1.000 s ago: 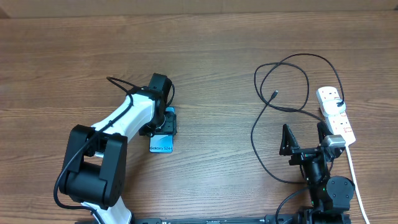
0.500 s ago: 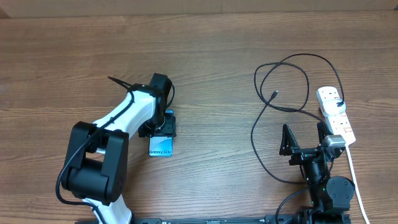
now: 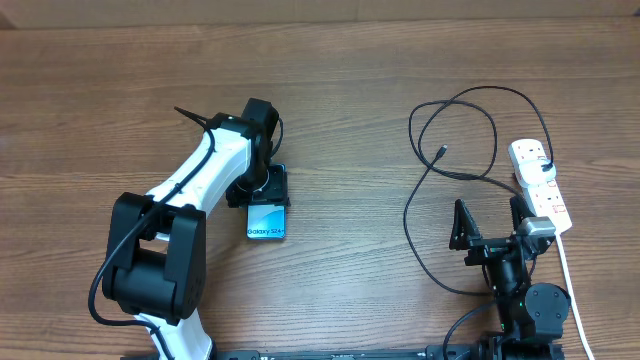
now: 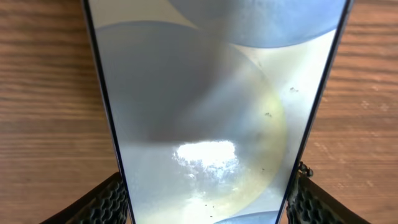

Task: Plug charger to phone and switch on socket
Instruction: 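Lift the smartphone with the left gripper and tilt it upright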

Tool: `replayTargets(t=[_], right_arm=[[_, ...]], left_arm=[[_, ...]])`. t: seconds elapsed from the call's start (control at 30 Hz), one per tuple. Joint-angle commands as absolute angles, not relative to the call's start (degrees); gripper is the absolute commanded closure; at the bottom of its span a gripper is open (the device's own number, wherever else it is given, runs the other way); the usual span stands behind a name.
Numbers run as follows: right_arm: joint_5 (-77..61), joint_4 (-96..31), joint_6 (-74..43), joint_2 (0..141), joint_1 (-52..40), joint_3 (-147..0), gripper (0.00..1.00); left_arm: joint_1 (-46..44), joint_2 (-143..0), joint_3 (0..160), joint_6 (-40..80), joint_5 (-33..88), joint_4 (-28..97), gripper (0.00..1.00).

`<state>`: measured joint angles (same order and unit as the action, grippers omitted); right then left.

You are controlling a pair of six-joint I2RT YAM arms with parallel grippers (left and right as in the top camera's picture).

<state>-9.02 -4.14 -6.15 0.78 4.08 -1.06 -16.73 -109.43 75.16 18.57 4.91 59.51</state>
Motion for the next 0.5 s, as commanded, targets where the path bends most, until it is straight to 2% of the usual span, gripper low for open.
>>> replayTargets(t=[0.0, 0.47], right_arm=[[-9.1, -3.9, -5.9, 0.2, 3.9, -0.5, 0.00], [-9.1, -3.9, -5.9, 0.2, 3.9, -0.5, 0.00]], left_arm=[[-16.5, -109.4, 78.7, 20.0, 10.6, 60.8, 0.43], [-16.5, -109.4, 92.3, 22.6, 15.6, 71.9, 0.44]])
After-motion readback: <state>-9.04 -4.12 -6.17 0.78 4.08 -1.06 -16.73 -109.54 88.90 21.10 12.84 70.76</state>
